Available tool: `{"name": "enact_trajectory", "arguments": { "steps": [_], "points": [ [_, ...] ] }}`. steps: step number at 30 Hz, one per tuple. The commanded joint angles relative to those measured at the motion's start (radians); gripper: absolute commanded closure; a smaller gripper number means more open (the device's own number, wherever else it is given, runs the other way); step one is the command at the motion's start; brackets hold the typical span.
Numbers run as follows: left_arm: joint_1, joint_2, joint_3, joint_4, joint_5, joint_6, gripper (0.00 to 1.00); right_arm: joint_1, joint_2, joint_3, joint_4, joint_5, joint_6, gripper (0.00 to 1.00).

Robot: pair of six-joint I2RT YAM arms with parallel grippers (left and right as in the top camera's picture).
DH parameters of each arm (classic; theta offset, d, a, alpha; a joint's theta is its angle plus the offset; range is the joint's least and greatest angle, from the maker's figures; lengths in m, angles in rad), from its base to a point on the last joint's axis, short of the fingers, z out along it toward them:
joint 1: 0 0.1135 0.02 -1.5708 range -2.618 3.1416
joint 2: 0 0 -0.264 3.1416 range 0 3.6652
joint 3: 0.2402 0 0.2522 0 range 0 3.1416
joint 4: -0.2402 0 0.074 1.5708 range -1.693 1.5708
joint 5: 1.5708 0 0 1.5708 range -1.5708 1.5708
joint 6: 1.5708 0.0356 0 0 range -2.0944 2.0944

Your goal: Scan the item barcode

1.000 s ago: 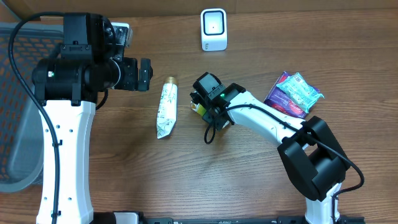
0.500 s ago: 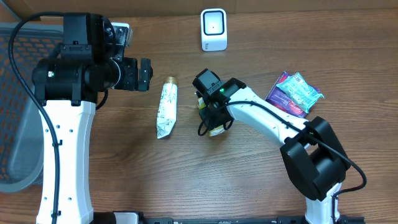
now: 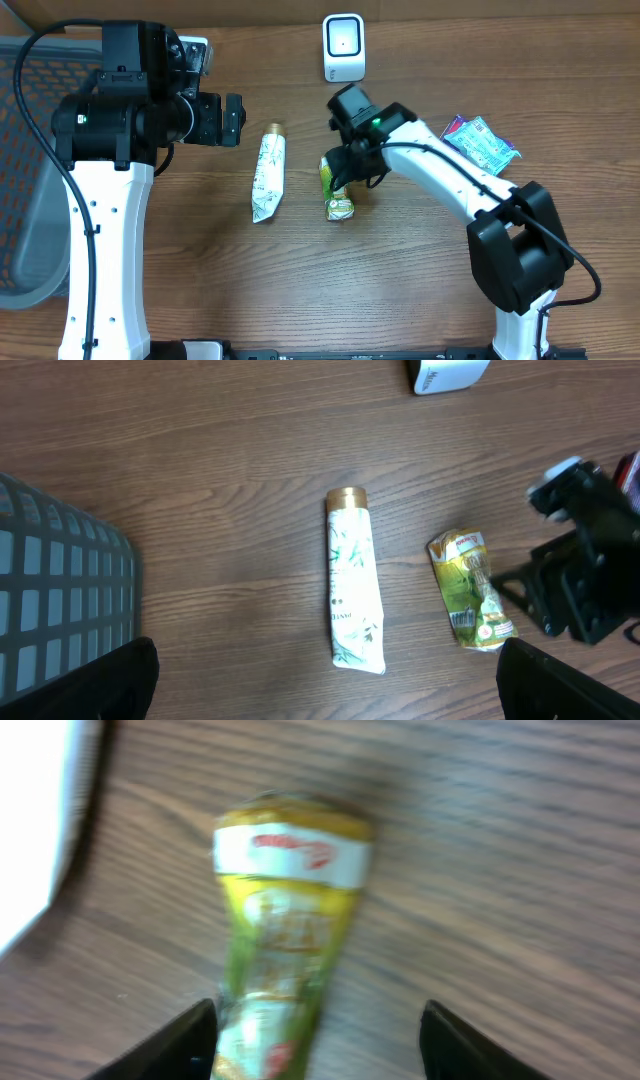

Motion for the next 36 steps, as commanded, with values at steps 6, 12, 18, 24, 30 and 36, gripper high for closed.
{"name": "enact_trajectory", "arguments": {
  "steps": [6, 12, 18, 24, 30, 36],
  "points": [
    [0.002, 0.003, 0.008, 0.001, 0.011, -0.006, 0.0, -0.035, 0.012, 0.021, 0.035, -0.092, 0.021, 0.92],
    [0.002, 0.003, 0.008, 0.001, 0.011, -0.006, 0.0, -0.024, 0.021, 0.019, -0.019, -0.183, 0.047, 0.96],
    [0.002, 0.003, 0.008, 0.001, 0.011, -0.006, 0.0, 0.001, 0.021, 0.019, -0.079, -0.251, 0.051, 0.96],
    [0.002, 0.003, 0.008, 0.001, 0.011, -0.006, 0.0, 0.017, 0.023, 0.007, -0.087, -0.252, 0.073, 0.96],
    [0.002, 0.003, 0.008, 0.002, 0.011, -0.006, 0.0, 0.018, 0.025, -0.062, -0.035, -0.174, 0.148, 0.96],
    [0.002, 0.003, 0.008, 0.001, 0.011, -0.006, 0.01, 0.014, 0.048, -0.099, 0.009, -0.174, 0.164, 0.96]
  ]
}}
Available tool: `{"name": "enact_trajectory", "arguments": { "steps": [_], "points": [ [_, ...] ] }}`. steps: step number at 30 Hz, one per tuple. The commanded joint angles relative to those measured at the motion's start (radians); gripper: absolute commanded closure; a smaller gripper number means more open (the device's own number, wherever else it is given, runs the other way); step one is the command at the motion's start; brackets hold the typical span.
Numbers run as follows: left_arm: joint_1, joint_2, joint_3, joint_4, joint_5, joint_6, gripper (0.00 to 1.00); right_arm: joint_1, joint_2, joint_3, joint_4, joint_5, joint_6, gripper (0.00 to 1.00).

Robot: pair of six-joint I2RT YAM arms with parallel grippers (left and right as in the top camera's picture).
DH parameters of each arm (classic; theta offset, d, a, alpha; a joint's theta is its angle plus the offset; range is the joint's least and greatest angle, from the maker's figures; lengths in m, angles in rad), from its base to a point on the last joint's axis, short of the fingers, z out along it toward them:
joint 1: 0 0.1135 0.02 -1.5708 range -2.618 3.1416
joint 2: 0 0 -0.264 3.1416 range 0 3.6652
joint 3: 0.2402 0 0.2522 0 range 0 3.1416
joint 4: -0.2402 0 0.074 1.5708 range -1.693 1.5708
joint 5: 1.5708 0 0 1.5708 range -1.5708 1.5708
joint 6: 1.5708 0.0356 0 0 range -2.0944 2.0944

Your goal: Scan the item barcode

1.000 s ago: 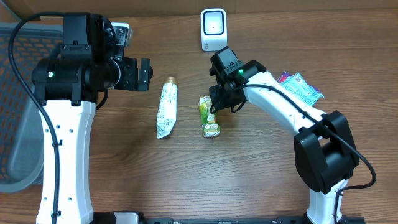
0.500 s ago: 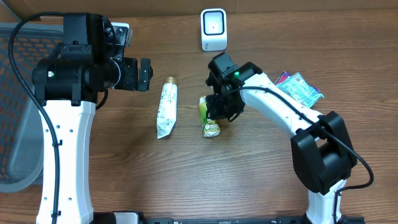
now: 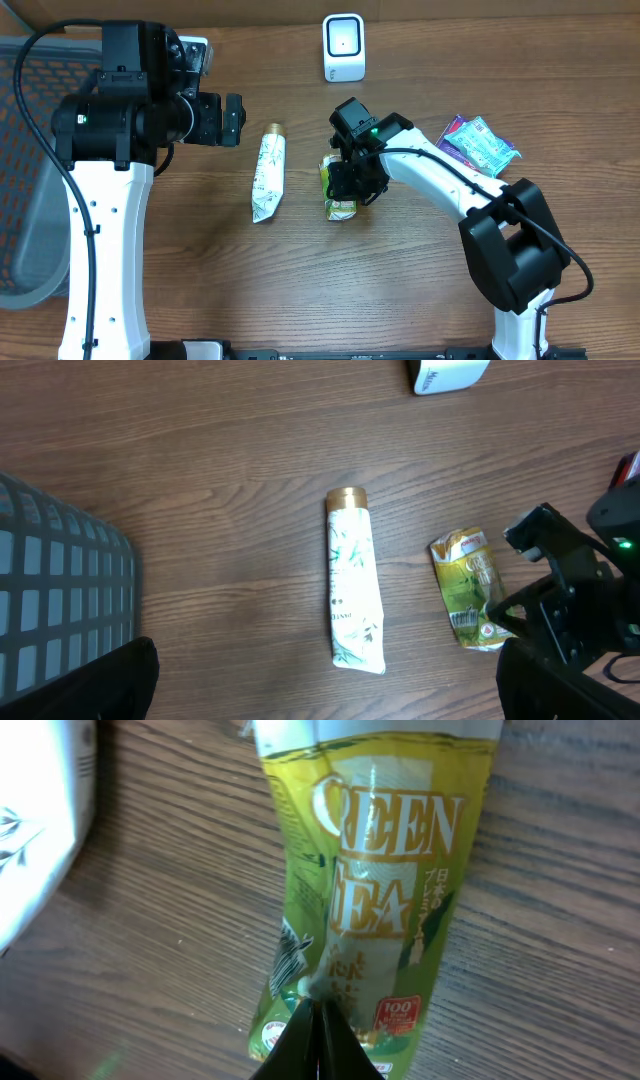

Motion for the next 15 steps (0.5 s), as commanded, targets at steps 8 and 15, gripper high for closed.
{"name": "enact_trajectory", "arguments": {
  "steps": [8, 15],
  "points": [
    [0.002, 0.003, 0.008, 0.001, 0.011, -0.006, 0.0, -0.036, 0.093, -0.018, 0.011, -0.029, 0.041, 0.96],
    [0.002, 0.003, 0.008, 0.001, 0.011, -0.006, 0.01, -0.122, 0.122, -0.014, 0.002, -0.146, 0.02, 0.96]
  ]
}}
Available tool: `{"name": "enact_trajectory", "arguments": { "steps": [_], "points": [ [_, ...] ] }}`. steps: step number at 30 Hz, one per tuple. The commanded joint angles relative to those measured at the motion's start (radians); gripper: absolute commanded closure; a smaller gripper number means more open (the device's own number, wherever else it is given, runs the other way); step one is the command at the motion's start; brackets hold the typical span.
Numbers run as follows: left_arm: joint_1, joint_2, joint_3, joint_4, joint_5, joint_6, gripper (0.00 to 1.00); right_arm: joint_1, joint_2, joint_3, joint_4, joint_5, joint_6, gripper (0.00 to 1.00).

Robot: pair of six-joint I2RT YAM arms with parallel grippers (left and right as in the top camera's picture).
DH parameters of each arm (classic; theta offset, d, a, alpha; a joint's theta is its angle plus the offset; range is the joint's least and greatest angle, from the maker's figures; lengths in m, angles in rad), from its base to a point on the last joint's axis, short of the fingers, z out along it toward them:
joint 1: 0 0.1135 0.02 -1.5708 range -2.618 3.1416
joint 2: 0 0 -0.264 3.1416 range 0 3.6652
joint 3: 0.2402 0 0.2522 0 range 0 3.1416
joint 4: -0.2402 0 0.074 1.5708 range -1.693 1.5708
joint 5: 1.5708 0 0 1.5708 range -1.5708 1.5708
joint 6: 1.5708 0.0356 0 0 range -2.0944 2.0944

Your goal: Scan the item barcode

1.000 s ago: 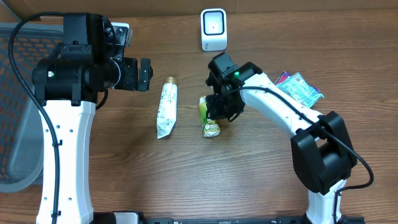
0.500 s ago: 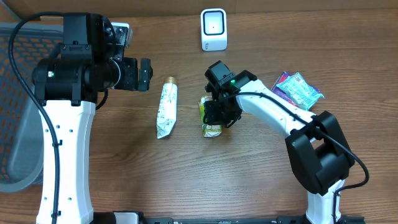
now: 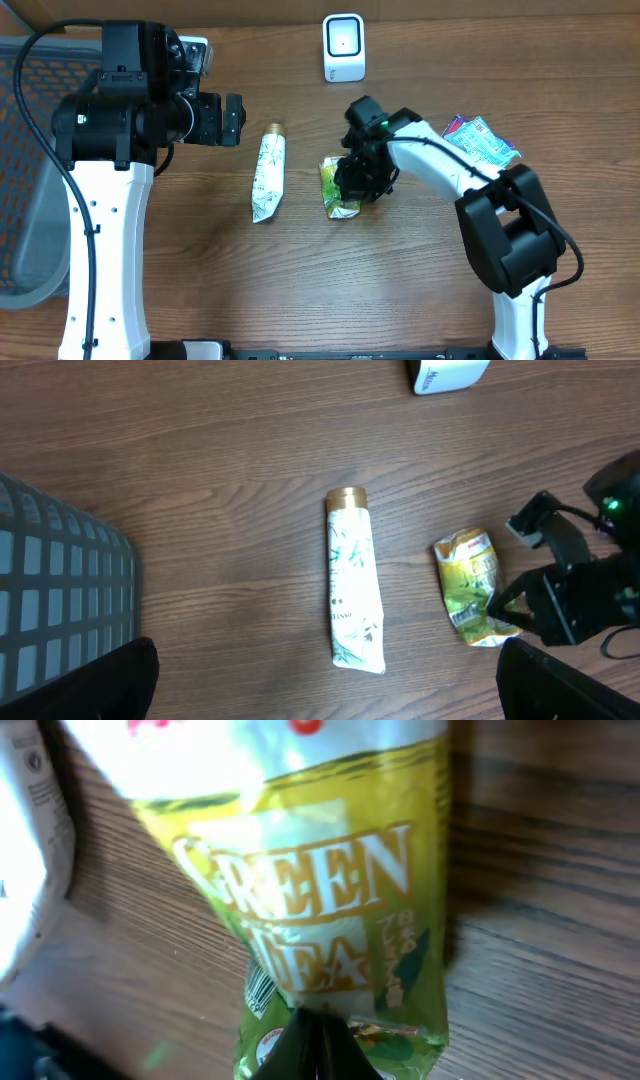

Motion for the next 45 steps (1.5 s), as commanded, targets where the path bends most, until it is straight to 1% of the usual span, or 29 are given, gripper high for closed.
{"name": "enact_trajectory", "arguments": {
  "steps": [1, 6, 9, 12, 15, 16, 18, 20, 24, 30, 32, 37, 39, 40, 42, 43, 44, 45],
  "points": [
    [0.002, 0.003, 0.008, 0.002, 0.011, -0.006, 0.0, -0.042, 0.05, -0.006, 0.002, -0.014, -0.031, 0.96],
    [0.002, 0.003, 0.008, 0.002, 0.011, -0.006, 0.0, -0.06, 0.049, 0.071, -0.055, -0.01, -0.121, 0.96],
    [0.002, 0.003, 0.008, 0.002, 0.011, -0.006, 0.0, -0.068, 0.048, 0.156, -0.115, -0.01, -0.198, 0.96],
    [0.002, 0.003, 0.008, 0.002, 0.011, -0.006, 0.0, -0.068, 0.049, 0.266, -0.179, 0.004, -0.285, 0.93],
    [0.002, 0.003, 0.008, 0.002, 0.011, -0.006, 0.0, -0.068, 0.048, 0.352, -0.197, 0.083, -0.294, 0.82],
    [0.002, 0.003, 0.008, 0.002, 0.011, -0.006, 0.0, -0.068, 0.049, 0.371, -0.179, 0.118, -0.306, 0.71],
    [0.002, 0.003, 0.008, 0.002, 0.011, -0.006, 0.0, -0.068, 0.05, 0.37, -0.127, 0.132, -0.336, 0.46],
    [0.002, 0.003, 0.008, 0.002, 0.011, -0.006, 0.0, -0.066, 0.062, 0.354, -0.062, 0.132, -0.338, 0.32],
    [0.002, 0.003, 0.008, 0.002, 0.011, -0.006, 0.0, -0.055, 0.113, 0.349, -0.023, 0.132, -0.372, 0.21],
    [0.002, 0.003, 0.008, 0.002, 0.011, -0.006, 0.01, -0.014, 0.167, 0.349, -0.02, 0.128, -0.372, 0.13],
    [0.002, 0.003, 0.008, 0.002, 0.011, -0.006, 0.01, 0.005, 0.179, 0.349, -0.02, 0.129, -0.371, 0.12],
    [0.002, 0.003, 0.008, 0.002, 0.011, -0.006, 0.0, 0.032, 0.197, 0.348, -0.024, 0.129, -0.362, 0.13],
    [0.002, 0.003, 0.008, 0.002, 0.011, -0.006, 0.0, 0.032, 0.199, 0.348, -0.022, 0.135, -0.344, 0.22],
    [0.002, 0.003, 0.008, 0.002, 0.011, -0.006, 0.0, 0.032, 0.199, 0.348, -0.022, 0.149, -0.325, 0.28],
    [0.002, 0.003, 0.008, 0.002, 0.011, -0.006, 0.0, 0.024, 0.199, 0.348, -0.022, 0.174, -0.297, 0.44],
    [0.002, 0.003, 0.008, 0.002, 0.011, -0.006, 0.0, 0.018, 0.199, 0.348, -0.023, 0.174, -0.282, 0.54],
    [0.002, 0.003, 0.008, 0.002, 0.011, -0.006, 0.0, 0.013, 0.199, 0.348, -0.026, 0.173, -0.276, 0.62],
    [0.002, 0.003, 0.008, 0.002, 0.011, -0.006, 0.0, 0.008, 0.199, 0.348, -0.029, 0.174, -0.267, 0.66]
  ]
}}
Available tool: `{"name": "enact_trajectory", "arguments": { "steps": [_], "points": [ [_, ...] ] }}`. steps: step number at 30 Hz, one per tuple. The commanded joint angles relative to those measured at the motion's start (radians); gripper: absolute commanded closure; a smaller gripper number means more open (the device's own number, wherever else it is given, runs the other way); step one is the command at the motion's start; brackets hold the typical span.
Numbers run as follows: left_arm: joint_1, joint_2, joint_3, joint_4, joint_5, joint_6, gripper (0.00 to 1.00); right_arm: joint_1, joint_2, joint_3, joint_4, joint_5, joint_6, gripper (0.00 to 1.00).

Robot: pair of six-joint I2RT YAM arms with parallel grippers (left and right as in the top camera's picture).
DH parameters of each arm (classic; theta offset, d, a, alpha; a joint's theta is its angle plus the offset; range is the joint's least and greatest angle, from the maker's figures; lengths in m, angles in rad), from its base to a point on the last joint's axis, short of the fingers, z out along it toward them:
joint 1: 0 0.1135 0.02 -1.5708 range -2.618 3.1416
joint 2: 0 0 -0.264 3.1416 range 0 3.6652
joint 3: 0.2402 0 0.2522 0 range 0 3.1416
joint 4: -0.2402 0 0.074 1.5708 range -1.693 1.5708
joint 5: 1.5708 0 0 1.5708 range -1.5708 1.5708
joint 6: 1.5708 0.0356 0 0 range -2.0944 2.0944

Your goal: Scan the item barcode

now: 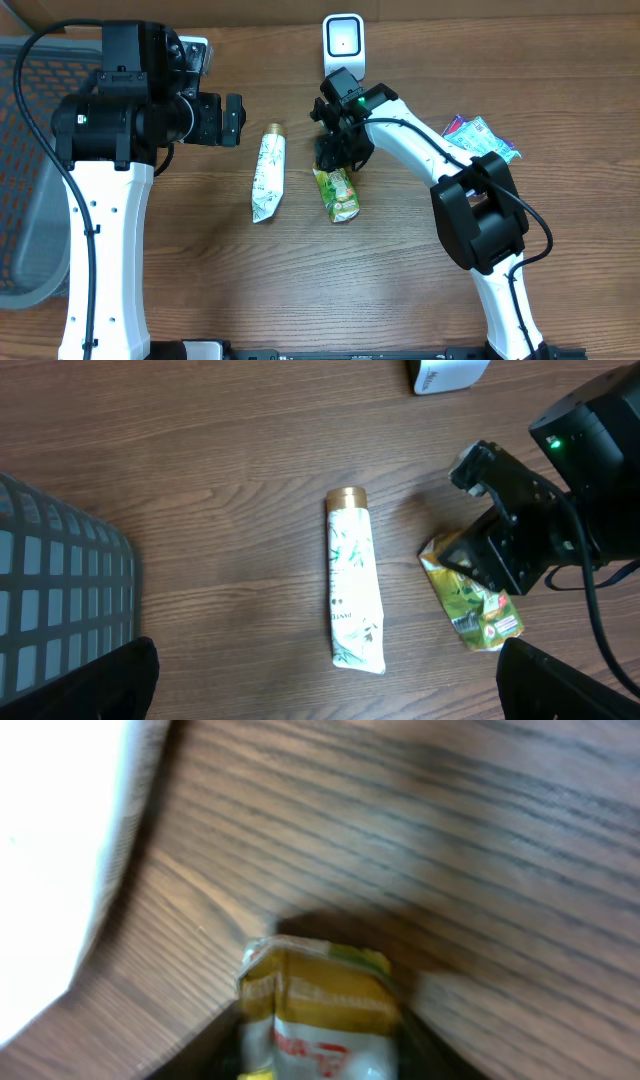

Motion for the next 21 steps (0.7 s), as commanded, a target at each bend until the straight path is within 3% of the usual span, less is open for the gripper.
{"name": "enact_trajectory", "arguments": {
  "steps": [1, 6, 8, 10, 11, 21],
  "points": [
    [0.002, 0.003, 0.008, 0.001, 0.011, -0.006, 0.0, -0.029, 0.011, -0.003, -0.006, 0.023, 0.055, 0.66],
    [0.002, 0.003, 0.008, 0.001, 0.011, -0.006, 0.01, -0.035, 0.011, -0.003, -0.025, 0.023, 0.055, 0.64],
    [0.002, 0.003, 0.008, 0.001, 0.011, -0.006, 0.0, -0.035, 0.011, -0.003, -0.024, 0.023, 0.089, 0.75],
    [0.002, 0.003, 0.008, 0.001, 0.011, -0.006, 0.01, -0.041, 0.011, -0.003, -0.017, 0.023, 0.15, 0.94],
    [0.002, 0.003, 0.008, 0.002, 0.011, -0.006, 0.0, -0.049, 0.011, -0.002, -0.013, 0.021, 0.201, 0.96],
    [0.002, 0.003, 0.008, 0.001, 0.011, -0.006, 0.0, -0.163, -0.076, -0.002, 0.042, -0.198, 0.245, 0.96]
  ]
}}
